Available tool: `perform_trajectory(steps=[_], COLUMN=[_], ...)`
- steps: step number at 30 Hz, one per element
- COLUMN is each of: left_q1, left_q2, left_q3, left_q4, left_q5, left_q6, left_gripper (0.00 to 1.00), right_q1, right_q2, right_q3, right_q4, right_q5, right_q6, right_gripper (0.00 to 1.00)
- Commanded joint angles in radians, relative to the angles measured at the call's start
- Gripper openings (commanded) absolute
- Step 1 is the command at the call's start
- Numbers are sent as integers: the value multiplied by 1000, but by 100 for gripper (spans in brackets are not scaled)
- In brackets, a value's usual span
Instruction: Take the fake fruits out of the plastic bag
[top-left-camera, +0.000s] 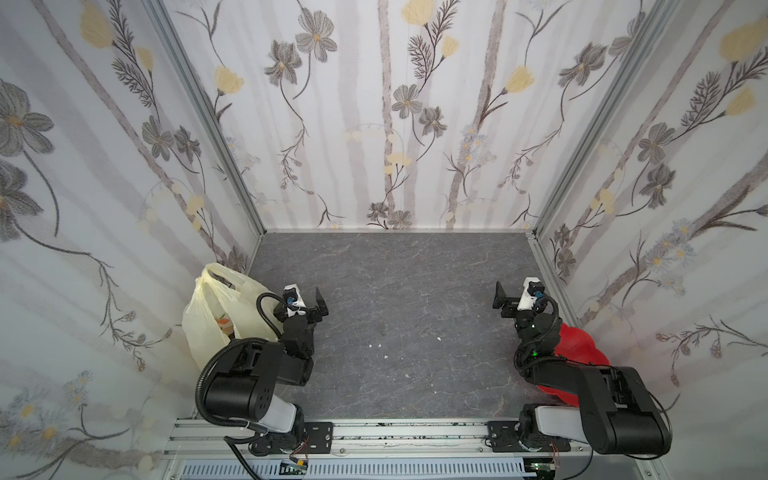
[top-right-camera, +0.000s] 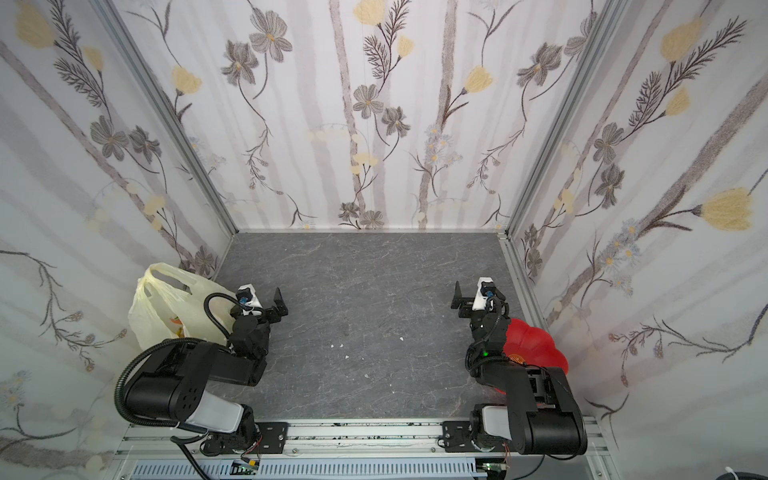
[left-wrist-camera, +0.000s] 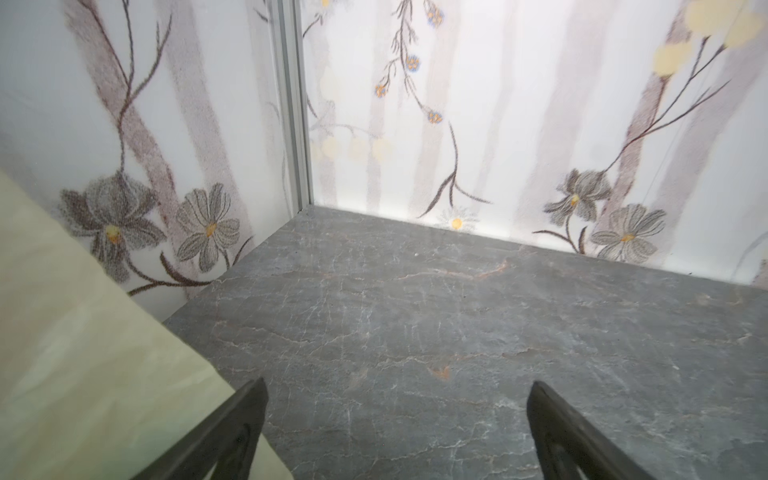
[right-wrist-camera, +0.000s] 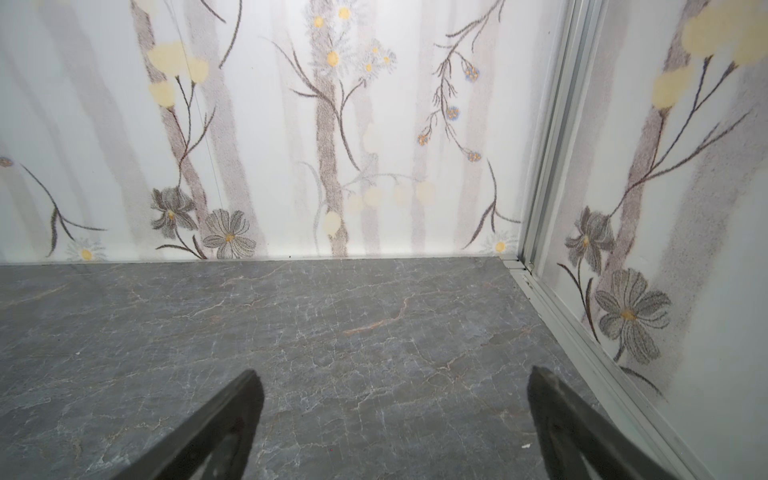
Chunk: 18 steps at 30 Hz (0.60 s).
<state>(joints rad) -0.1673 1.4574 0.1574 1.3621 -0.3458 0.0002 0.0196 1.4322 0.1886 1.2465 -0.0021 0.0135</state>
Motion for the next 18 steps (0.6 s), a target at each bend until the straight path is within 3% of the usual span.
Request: perform_trajectory(steps=[1,5,8,11,13,18], left_q1=[-64,-169,-216,-219,-222,-218], left_q2=[-97,-251,-389,-531,-596,-848], left_q3=[-17,-6,57,203,271,228], left_q4=[49,16,-165,-558,-721,-812], left_q5=[-123,-234,-287,-183,-127,44], left_q6=[97,87,-71,-229,-320,-573], left_gripper=[100,100,100,100,100,100], right_q1=[9,39,56,68,70,53], right_q2=[-64,-187,-305,-428,-499,-636], right_q3=[-8,6,51,130,190,320], right_q4=[-18,-144,-282,-460,-593,-918], right_q5=[-25,-8,-27,-71,-61,-3], right_q6=[-31,-53,-2,96,179,396], right_gripper=[100,100,100,100,99,100])
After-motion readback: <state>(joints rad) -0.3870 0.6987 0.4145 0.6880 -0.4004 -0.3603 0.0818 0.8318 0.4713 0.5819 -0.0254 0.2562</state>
